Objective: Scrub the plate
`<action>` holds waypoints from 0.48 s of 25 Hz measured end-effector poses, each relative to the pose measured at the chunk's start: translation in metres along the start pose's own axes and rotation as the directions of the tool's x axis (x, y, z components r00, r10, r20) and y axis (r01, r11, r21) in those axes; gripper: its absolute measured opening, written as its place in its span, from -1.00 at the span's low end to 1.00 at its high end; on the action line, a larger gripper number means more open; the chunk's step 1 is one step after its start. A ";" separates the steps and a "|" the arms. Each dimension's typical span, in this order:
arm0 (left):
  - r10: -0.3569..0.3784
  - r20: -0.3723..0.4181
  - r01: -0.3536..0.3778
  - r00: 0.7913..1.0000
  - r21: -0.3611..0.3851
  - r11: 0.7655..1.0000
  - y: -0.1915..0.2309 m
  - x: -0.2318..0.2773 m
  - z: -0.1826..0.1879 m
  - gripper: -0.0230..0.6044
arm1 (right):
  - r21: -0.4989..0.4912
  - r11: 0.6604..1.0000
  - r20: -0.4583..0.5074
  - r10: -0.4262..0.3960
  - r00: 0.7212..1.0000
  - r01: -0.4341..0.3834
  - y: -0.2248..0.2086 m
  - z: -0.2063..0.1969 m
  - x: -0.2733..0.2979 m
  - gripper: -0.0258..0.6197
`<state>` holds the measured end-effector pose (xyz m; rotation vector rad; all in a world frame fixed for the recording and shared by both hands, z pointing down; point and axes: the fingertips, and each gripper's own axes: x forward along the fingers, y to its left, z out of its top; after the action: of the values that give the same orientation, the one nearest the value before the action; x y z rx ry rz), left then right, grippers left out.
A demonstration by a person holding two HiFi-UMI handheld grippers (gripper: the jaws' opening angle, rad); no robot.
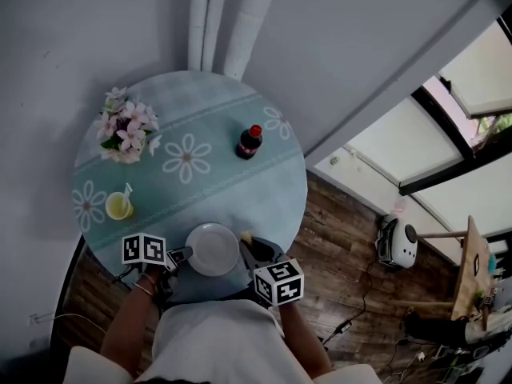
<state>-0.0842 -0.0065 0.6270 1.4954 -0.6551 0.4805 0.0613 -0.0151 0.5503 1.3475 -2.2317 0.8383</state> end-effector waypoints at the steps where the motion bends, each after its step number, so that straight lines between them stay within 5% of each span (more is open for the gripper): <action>1: 0.006 0.007 -0.006 1.000 -0.012 1.000 0.001 0.001 0.000 -0.76 | -0.014 1.000 -0.004 0.000 1.000 0.000 0.002 0.000 0.002 -0.71; 12: 0.034 0.090 -0.027 0.995 -0.076 0.997 -0.002 0.004 -0.006 -0.80 | -0.095 0.995 -0.056 -0.039 0.998 0.034 0.010 -0.005 0.018 -0.71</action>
<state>-0.0796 -0.0014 0.6285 1.4443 -0.7609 0.4086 0.0438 -0.0199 0.5622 1.2997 -2.1677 0.7407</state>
